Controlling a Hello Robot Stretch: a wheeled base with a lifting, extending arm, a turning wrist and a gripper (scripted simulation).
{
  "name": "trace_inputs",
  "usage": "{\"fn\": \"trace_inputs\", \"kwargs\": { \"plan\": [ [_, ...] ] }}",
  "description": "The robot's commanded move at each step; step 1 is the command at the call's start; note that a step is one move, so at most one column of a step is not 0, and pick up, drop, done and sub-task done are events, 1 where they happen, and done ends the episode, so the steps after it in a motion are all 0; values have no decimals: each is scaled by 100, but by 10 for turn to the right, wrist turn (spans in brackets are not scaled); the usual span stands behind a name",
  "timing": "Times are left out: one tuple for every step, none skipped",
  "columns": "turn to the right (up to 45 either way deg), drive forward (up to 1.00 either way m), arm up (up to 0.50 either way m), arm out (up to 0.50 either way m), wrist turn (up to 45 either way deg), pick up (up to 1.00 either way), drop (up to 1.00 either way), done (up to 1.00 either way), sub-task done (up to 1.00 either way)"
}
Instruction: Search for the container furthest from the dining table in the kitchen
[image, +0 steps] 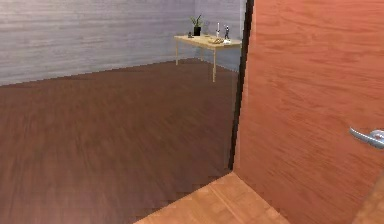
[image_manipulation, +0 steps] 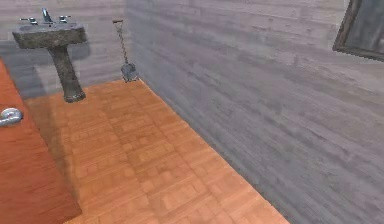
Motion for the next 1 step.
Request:
{"fn": "trace_inputs", "kwargs": {
  "plan": [
    [-180,0,0,0,0,0,0,0,0]
  ]
}}
